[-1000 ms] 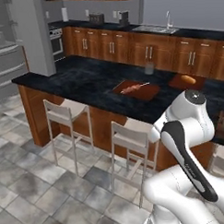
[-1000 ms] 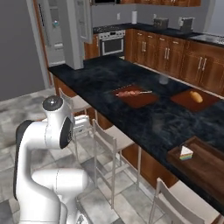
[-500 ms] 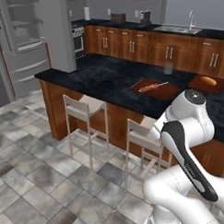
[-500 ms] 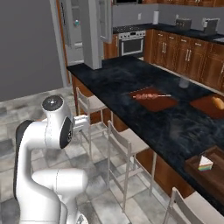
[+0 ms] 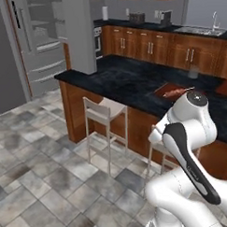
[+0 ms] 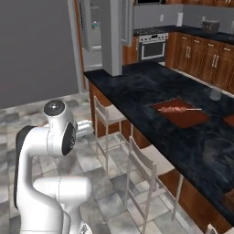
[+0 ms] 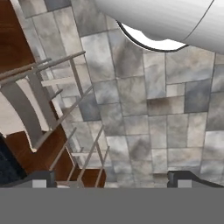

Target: Take the cake and cupcake from the fridge and place them on the empty tray on the dining counter.

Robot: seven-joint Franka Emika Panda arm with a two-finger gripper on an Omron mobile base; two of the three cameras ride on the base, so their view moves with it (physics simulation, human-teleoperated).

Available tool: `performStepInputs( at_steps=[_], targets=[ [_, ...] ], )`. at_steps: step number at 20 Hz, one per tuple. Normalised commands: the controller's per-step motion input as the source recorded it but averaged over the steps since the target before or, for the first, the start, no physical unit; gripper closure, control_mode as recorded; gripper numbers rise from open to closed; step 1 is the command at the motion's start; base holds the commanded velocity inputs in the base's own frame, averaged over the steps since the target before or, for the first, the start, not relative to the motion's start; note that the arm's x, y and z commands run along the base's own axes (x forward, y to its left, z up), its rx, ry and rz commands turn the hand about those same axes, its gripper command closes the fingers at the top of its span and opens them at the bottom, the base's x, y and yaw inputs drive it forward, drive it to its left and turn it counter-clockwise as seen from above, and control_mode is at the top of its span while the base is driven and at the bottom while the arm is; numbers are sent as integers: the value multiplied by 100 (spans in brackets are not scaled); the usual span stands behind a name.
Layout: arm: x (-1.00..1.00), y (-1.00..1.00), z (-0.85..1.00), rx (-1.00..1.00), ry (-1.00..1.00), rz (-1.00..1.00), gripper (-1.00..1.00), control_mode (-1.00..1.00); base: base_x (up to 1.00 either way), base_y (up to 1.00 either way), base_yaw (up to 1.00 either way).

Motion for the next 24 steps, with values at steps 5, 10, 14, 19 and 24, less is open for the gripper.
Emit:
performStepInputs(
  at_steps=[5,10,14,19,24],
  targets=[
    [0,0,0,0,0,0,-100,100,28,55,10],
    [0,0,0,0,0,0,-100,100,30,56,9],
    [0,0,0,0,0,0,-100,100,30,56,9],
    [0,0,0,0,0,0,-100,100,31,52,8],
    [0,0,0,0,0,0,-100,100,35,49,8]
  ],
)
